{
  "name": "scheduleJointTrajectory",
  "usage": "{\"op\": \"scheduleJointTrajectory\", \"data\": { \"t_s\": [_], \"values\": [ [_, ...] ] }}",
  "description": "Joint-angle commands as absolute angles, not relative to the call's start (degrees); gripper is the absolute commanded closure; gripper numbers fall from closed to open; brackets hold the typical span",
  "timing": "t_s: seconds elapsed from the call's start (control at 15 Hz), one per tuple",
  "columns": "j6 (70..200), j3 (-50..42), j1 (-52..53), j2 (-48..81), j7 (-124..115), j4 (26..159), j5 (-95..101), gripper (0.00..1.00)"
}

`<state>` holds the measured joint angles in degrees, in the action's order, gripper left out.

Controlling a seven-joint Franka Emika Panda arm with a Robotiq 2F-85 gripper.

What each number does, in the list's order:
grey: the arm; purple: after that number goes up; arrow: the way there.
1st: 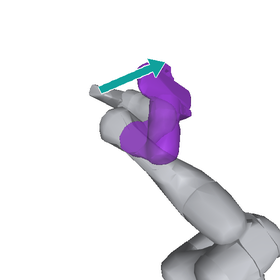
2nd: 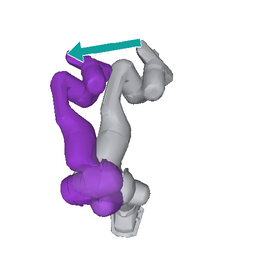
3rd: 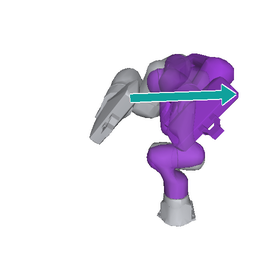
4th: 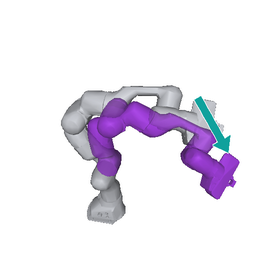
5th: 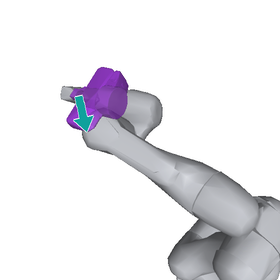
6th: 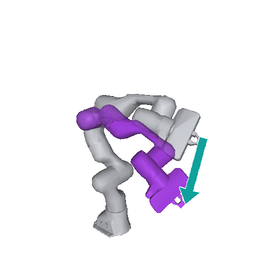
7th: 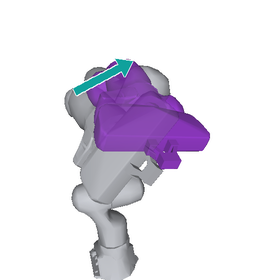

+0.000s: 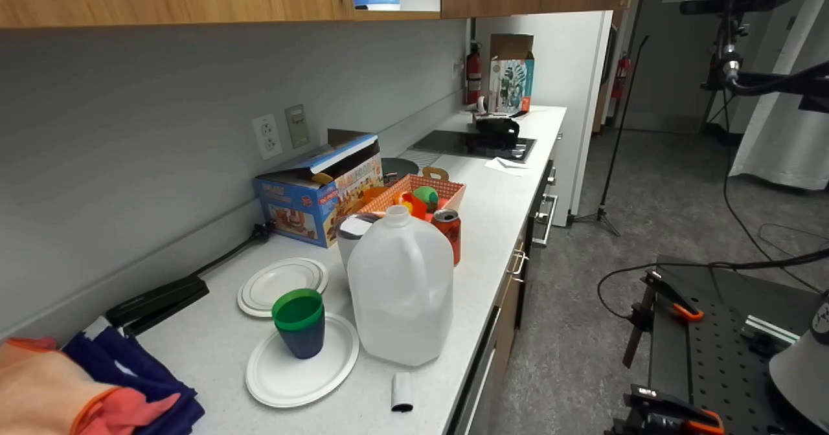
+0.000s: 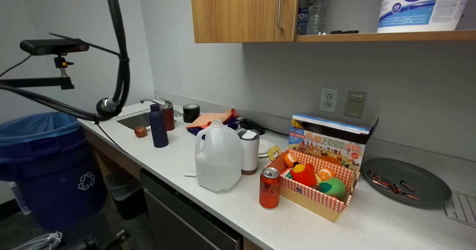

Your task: Open the top right cabinet wider

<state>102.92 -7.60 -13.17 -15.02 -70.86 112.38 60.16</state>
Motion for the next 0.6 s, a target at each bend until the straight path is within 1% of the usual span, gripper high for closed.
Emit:
{"op": "scheduleJointTrajectory", "data": {
  "t_s": [0.0, 0.33, 0.53],
  "values": [
    [99.6, -8.6, -11.6, -14.9, -64.2, 109.7, 52.8, 0.0],
    [98.8, -8.4, -12.0, -14.9, -59.0, 108.3, 46.2, 0.0],
    [101.6, -8.6, -12.2, -15.2, -58.5, 108.6, 45.1, 0.0]
  ]
}}
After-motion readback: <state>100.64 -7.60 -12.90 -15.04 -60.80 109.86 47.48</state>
